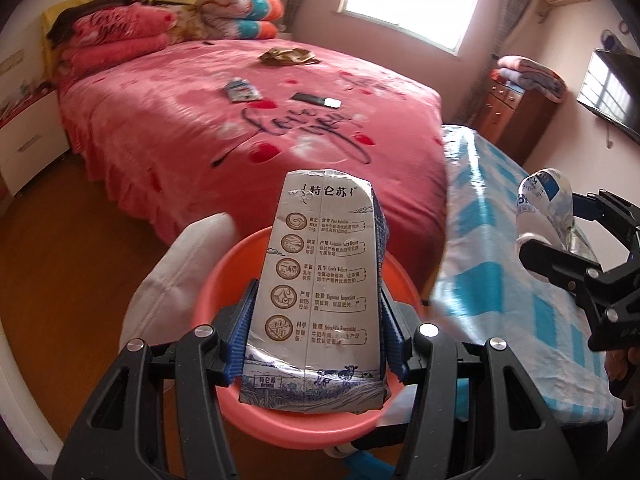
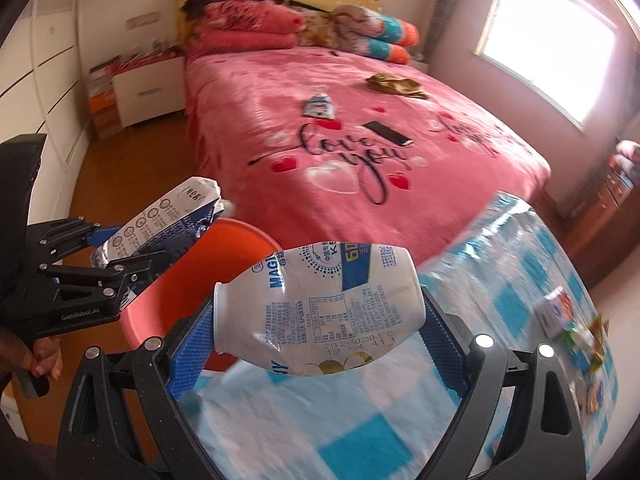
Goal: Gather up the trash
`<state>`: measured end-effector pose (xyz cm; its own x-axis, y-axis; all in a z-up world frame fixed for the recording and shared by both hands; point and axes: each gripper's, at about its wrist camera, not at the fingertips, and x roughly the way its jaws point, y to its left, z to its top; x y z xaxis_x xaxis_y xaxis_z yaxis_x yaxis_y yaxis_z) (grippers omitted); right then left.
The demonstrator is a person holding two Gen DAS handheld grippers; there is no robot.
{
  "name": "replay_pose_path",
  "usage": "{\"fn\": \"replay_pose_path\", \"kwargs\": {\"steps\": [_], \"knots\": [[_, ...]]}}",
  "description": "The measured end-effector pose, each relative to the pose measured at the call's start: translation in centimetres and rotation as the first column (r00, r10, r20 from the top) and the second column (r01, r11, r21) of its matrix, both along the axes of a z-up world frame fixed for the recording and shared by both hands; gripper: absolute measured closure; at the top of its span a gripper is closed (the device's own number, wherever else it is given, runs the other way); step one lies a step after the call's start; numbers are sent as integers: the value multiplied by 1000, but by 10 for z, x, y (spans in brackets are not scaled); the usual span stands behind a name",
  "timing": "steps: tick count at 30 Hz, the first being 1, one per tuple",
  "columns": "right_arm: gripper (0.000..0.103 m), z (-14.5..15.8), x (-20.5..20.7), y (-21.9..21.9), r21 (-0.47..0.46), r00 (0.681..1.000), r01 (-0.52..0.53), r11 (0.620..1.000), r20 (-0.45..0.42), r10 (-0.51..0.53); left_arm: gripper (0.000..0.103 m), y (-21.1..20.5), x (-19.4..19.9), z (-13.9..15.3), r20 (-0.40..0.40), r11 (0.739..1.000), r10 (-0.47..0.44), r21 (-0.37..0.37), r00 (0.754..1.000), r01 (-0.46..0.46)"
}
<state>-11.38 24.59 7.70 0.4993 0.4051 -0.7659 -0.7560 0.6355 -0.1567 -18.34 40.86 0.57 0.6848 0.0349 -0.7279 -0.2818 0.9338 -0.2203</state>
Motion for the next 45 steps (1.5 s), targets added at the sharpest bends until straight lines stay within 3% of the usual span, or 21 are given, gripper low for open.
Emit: {"fn": "replay_pose_path", "kwargs": {"steps": [12, 14, 16, 17, 28, 35, 40, 45], "knots": [[12, -37, -11, 44, -95, 995, -94, 991, -21, 92, 47, 16, 0, -31, -75, 999, 54, 6, 996, -54], [11, -47, -12, 49, -131, 994, -109, 985, -24, 107, 42, 16, 2, -36, -97, 998, 66, 19, 993, -65], [9, -56, -13, 50, -155, 993, -115, 981, -23, 112, 25, 18, 2, -40, -114, 996, 91, 36, 989, -87], [9, -58, -13, 48, -154, 994, -112, 982, -22, 110, 24, 19, 2, -42, -115, 994, 104, 42, 988, -99], [9, -35, 0, -5, 24, 998, 30, 999, -47, -29, 15, 13, 1, -42, -92, 994, 97, 52, 991, -92], [9, -26, 4, -46, 110, 989, 139, 984, -63, -132, 15, -5, 2, -30, -62, 993, 46, 108, 997, -39], [9, -22, 2, -73, 169, 981, 191, 967, -66, -182, 15, -14, 1, -20, -38, 996, 23, 84, 999, -19], [9, -21, 1, -91, 192, 976, 217, 957, -67, -208, 15, -31, 3, -7, -41, 991, -8, 132, 999, 14]]}}
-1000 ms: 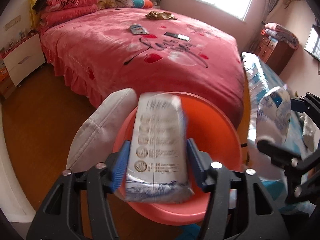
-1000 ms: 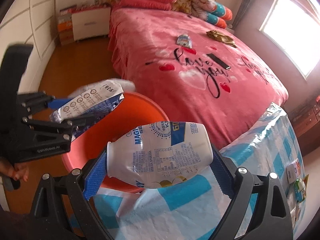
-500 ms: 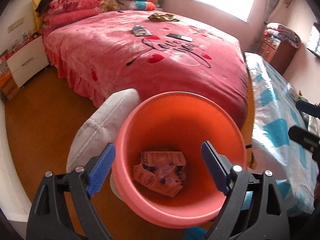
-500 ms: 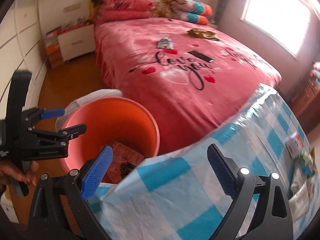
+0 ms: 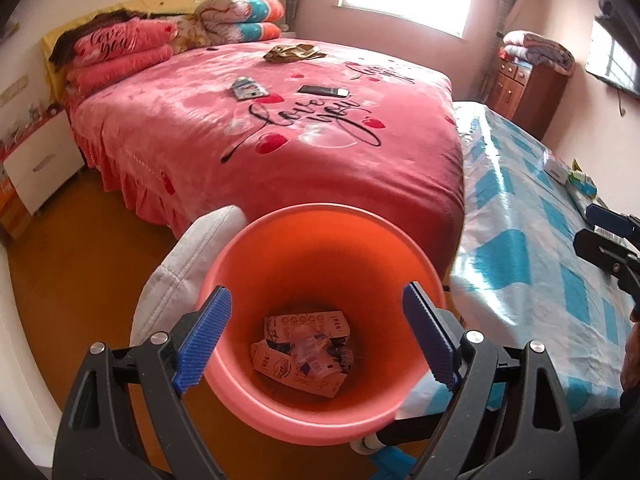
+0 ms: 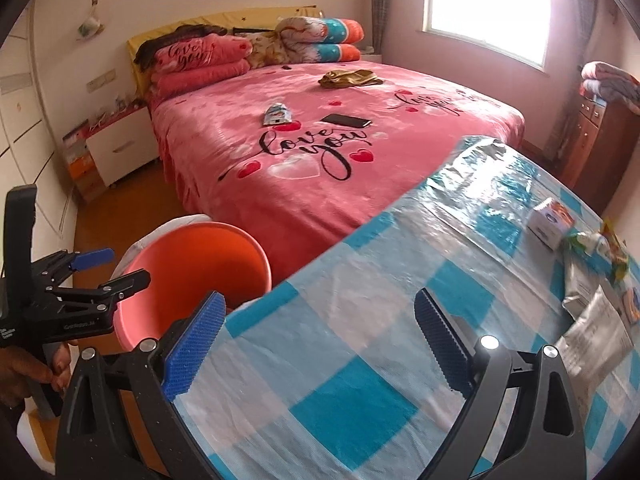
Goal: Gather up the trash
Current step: 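Move both open tools back over the table items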
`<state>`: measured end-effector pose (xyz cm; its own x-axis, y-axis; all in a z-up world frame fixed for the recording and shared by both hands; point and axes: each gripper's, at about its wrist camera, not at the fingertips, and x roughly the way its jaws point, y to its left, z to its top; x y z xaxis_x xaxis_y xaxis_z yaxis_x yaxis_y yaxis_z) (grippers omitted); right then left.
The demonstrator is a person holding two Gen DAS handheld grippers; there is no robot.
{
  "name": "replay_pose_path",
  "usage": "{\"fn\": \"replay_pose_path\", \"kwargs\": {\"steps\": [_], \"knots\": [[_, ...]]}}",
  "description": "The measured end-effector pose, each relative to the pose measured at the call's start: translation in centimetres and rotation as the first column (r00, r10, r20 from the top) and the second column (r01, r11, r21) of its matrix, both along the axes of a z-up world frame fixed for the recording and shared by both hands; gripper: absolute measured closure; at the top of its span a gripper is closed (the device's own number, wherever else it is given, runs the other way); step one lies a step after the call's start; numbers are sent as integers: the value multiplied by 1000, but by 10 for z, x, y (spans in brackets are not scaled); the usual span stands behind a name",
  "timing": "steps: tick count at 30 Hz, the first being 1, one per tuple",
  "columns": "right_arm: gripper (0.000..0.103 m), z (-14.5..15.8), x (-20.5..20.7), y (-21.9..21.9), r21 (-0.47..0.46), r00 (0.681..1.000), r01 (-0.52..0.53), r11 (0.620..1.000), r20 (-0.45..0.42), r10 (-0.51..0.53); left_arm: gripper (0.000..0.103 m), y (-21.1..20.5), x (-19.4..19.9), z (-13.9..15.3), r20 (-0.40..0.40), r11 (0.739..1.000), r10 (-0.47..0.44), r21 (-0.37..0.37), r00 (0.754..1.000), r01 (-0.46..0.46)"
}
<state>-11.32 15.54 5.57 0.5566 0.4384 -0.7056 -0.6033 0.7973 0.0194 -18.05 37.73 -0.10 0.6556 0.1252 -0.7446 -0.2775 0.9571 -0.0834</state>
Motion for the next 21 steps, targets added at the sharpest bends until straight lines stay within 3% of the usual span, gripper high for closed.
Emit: {"fn": "replay_pose_path", "kwargs": {"steps": [10, 21], "knots": [[9, 1, -3, -40, 42, 998, 60, 997, 10, -61, 15, -40, 14, 16, -37, 996, -88, 29, 995, 89], [9, 5, -2, -91, 83, 989, 145, 986, 29, -148, 15, -90, 28, 33, -17, 981, -178, 81, 984, 179]]}}
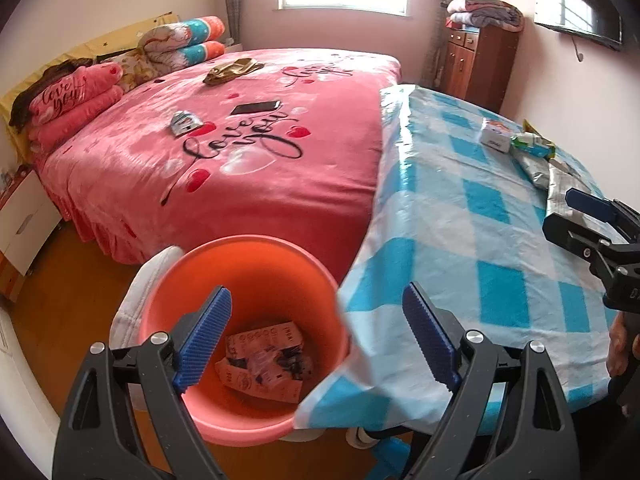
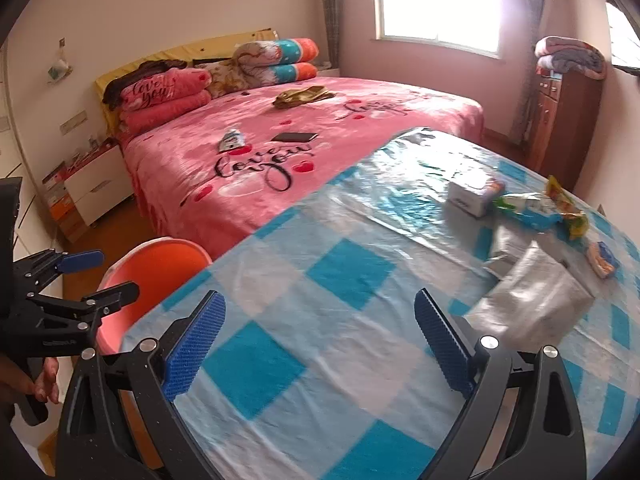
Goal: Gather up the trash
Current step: 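Move both open tools back over the table items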
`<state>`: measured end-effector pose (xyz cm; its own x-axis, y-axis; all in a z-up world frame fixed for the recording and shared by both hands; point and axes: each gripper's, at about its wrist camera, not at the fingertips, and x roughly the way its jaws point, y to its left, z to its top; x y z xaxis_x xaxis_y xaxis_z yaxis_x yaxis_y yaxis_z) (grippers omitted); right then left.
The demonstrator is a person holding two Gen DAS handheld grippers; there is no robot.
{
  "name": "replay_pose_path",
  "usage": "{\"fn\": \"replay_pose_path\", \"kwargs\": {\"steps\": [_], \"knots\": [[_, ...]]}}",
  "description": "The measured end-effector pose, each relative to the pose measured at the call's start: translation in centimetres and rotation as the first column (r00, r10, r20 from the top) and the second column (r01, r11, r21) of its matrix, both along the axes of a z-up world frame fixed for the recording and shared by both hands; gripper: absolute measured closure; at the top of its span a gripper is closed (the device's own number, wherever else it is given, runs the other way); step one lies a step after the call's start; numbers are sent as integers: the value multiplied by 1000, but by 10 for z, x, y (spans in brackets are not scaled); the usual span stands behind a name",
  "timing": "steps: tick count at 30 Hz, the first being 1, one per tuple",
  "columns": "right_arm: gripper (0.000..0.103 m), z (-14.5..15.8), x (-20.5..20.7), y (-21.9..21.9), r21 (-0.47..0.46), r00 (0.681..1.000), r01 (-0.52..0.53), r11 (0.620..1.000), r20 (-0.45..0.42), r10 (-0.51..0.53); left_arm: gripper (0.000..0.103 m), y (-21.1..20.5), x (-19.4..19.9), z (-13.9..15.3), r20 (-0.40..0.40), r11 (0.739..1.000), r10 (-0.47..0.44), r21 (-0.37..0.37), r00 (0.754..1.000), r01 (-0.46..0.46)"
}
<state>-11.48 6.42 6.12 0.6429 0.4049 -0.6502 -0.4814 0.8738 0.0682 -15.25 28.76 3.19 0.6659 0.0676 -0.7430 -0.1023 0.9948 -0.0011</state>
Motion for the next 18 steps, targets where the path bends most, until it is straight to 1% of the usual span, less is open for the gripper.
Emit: {"fn": "replay_pose_path", "kwargs": {"steps": [10, 18], "knots": [[9, 0, 10, -48, 46, 997, 80, 996, 5, -81, 15, -47, 16, 7, -11, 996, -85, 14, 996, 85], [9, 3, 18, -96, 106, 986, 168, 980, 2, -170, 15, -91, 28, 10, -28, 986, -166, 20, 986, 167]]}}
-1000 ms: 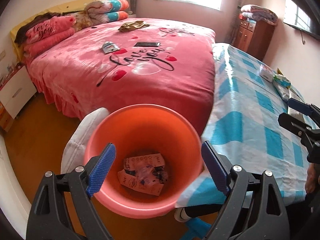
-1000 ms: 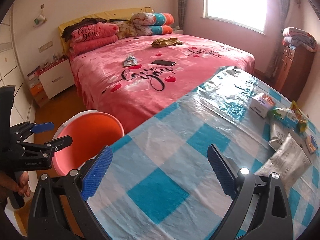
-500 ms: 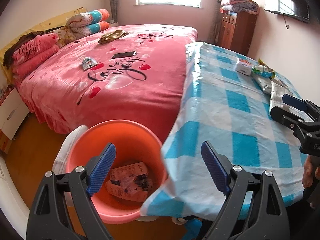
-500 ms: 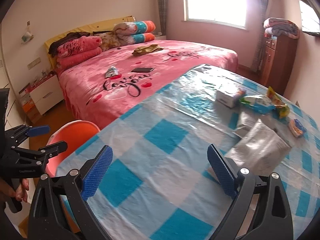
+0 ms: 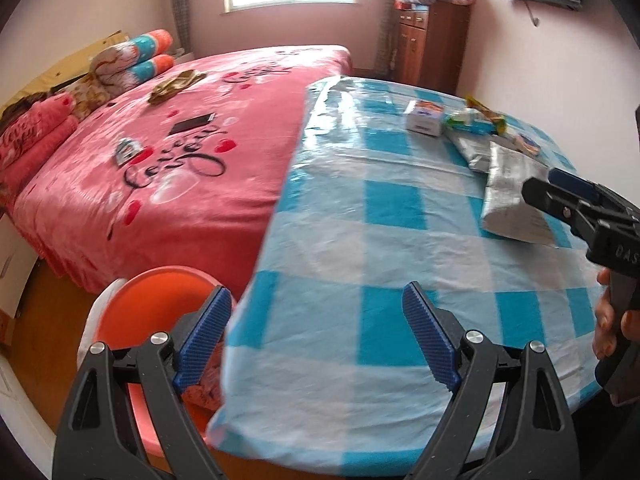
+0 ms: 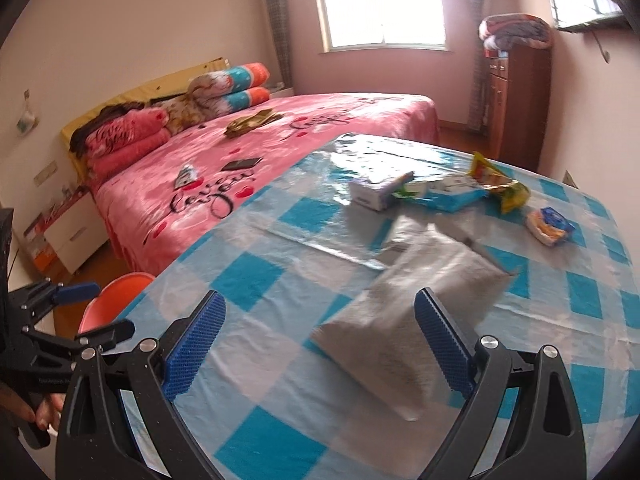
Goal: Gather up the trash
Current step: 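Move both open tools back over the table items, then grasp the purple Vinda tissue pack with the left tool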
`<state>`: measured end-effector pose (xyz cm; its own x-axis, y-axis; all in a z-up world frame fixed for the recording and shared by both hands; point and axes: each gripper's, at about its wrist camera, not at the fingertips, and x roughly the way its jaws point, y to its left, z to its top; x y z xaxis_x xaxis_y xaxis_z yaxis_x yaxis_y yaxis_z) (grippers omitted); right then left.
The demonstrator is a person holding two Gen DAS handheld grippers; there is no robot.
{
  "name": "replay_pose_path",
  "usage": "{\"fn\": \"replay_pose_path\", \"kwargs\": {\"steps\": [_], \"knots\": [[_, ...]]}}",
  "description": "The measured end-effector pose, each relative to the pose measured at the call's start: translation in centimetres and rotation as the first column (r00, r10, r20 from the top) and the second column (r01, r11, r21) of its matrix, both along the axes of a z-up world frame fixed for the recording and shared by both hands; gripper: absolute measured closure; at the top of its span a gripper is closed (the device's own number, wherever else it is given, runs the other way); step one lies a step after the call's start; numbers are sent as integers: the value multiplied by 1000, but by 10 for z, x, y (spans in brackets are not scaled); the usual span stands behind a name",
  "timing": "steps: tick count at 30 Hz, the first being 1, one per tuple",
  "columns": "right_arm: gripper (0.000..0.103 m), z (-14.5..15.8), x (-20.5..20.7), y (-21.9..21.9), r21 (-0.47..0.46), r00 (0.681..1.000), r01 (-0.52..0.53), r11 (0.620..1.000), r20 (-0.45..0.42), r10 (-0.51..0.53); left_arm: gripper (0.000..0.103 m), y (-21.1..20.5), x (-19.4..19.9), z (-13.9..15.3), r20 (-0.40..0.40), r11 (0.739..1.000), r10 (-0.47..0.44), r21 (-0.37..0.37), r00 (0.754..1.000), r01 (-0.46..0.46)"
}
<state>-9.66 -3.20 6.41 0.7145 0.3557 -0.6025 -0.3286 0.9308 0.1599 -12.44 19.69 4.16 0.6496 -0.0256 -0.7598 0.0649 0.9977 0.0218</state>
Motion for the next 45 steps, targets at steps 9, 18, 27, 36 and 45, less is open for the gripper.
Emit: {"fn": "replay_pose_path", "kwargs": {"steps": [9, 18, 27, 36, 45], "knots": [[9, 1, 11, -61, 76, 993, 115, 990, -17, -114, 15, -47, 12, 2, -11, 995, -91, 28, 996, 91], [9, -8, 23, -113, 118, 975, 222, 968, -52, -217, 15, -90, 22, 9, -3, 981, -191, 33, 982, 191], [9, -17, 29, -155, 159, 953, 299, 941, -94, -287, 15, -134, 36, 11, -15, 959, -284, 23, 959, 284], [9, -28, 34, -175, 209, 944, 324, 923, -139, -300, 15, -153, 89, 32, 21, 954, -295, -53, 955, 296], [9, -37, 40, -175, 231, 950, 301, 925, -162, -269, 15, -142, 195, 31, 27, 973, -211, -92, 977, 213]]}}
